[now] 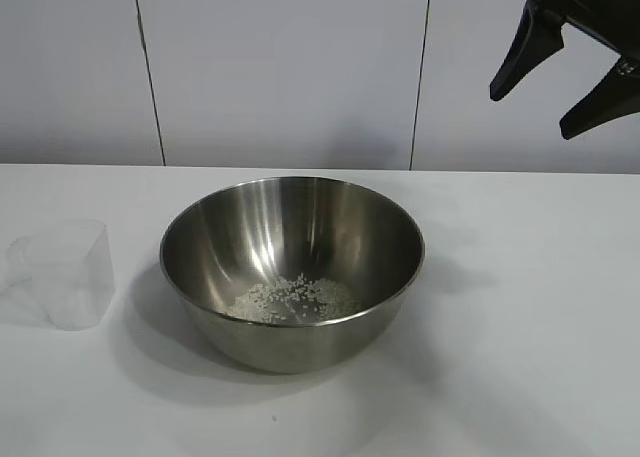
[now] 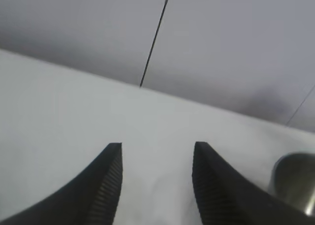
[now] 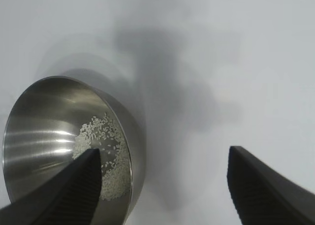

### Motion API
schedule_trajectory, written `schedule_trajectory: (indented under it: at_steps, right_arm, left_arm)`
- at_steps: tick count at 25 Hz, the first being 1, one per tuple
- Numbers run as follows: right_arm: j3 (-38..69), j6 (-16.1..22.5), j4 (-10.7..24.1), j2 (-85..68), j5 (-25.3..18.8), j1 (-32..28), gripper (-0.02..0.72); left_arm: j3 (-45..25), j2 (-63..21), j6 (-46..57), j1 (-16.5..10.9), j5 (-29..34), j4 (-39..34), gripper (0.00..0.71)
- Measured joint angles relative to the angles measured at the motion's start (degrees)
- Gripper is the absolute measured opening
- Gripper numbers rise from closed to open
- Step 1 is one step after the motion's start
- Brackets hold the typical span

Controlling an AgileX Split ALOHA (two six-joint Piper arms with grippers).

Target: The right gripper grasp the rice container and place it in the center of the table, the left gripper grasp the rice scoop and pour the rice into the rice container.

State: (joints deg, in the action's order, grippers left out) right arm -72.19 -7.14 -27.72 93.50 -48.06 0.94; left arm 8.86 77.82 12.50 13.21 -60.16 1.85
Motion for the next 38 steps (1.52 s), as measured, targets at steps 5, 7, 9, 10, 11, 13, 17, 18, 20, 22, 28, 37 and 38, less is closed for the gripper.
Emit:
schedule_trajectory:
  at_steps: [5,7,9,10,11,13,17,18,20,22,28,37,38]
  right_arm:
    - [0.0,0.0,0.0,0.0,0.0,0.0,0.495]
    - [0.0,0.0,0.0,0.0,0.0,0.0,0.495]
    - [0.0,0.0,0.0,0.0,0.0,0.0,0.495]
    - [0.0,0.0,0.0,0.0,0.0,0.0,0.495]
    - [0.0,0.0,0.0,0.0,0.0,0.0,0.495]
    - [0.0,0.0,0.0,0.0,0.0,0.0,0.495]
    - [0.0,0.0,-0.1,0.0,-0.2,0.0,0.495]
    - [0.0,0.0,-0.1,0.0,-0.2,0.0,0.495]
    - [0.0,0.0,-0.1,0.0,-0.4,0.0,0.495]
    - [0.0,0.0,-0.1,0.0,-0.5,0.0,0.495]
    - [0.0,0.0,-0.1,0.0,-0.8,0.0,0.495]
    - [0.0,0.0,-0.1,0.0,-1.5,0.0,0.495]
    - [0.0,0.0,-0.1,0.0,-1.5,0.0,0.495]
  left_arm:
    - [18.2,-4.4,13.2,0.4,35.2,-20.6,0.331]
    - [26.9,-4.0,23.2,2.6,49.5,-30.1,0.331]
    - [33.5,-3.2,32.0,5.7,58.1,-36.7,0.331]
    - [36.6,-2.8,35.3,7.7,61.2,-39.2,0.331]
    - [39.1,-2.0,37.3,9.4,63.4,-40.5,0.331]
    - [44.7,0.2,38.8,13.7,69.6,-40.1,0.331]
    - [53.2,8.6,31.3,18.9,84.3,-28.5,0.333]
    - [54.8,11.1,27.2,19.3,86.7,-23.2,0.333]
    - [58.4,15.2,19.2,19.4,91.6,-13.1,0.333]
    - [61.4,18.3,10.6,19.4,94.7,-3.8,0.333]
    - [67.2,19.9,0.0,18.4,99.9,6.0,0.333]
    - [68.2,20.0,-5.3,12.4,104.3,9.8,0.333]
    - [68.2,20.1,-6.1,12.1,104.6,11.1,0.333]
